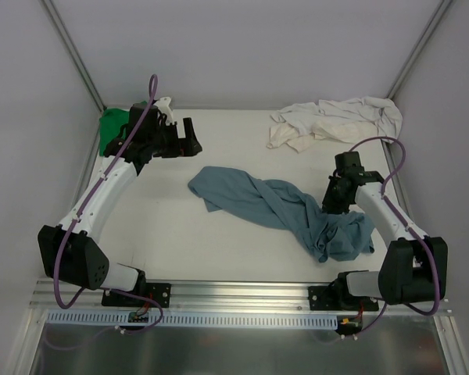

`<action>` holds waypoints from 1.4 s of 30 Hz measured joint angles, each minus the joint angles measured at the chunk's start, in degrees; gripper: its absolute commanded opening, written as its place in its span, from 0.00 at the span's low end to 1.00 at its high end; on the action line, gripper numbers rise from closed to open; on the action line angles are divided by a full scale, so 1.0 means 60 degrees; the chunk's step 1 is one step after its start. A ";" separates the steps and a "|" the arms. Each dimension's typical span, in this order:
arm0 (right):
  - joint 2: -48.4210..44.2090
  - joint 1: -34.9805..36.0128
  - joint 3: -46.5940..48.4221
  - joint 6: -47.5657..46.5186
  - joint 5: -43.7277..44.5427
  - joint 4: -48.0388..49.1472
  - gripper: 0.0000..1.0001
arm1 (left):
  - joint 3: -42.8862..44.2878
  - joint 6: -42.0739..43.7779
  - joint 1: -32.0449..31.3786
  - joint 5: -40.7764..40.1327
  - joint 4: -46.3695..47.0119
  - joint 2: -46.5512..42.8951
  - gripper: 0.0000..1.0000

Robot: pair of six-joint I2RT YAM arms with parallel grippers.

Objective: Fold and stack the t-shirts
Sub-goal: Flatten out the tshirt

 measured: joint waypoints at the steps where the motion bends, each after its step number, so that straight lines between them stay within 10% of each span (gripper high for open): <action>1: -0.0018 0.0000 0.0000 -0.0004 -0.0007 -0.0026 0.08 | 0.0000 0.0000 0.0000 0.0000 -0.0011 0.0000 0.99; 16: -0.0914 -0.0004 0.0900 0.0029 -0.0255 -0.1268 0.00 | 0.0000 -0.0018 0.0000 0.0004 -0.0007 0.0000 0.99; 42: 0.0364 -0.0688 1.2112 -0.0036 -0.1526 -0.4186 0.00 | -0.0674 -0.0149 -0.0007 0.0346 0.0969 0.0208 0.99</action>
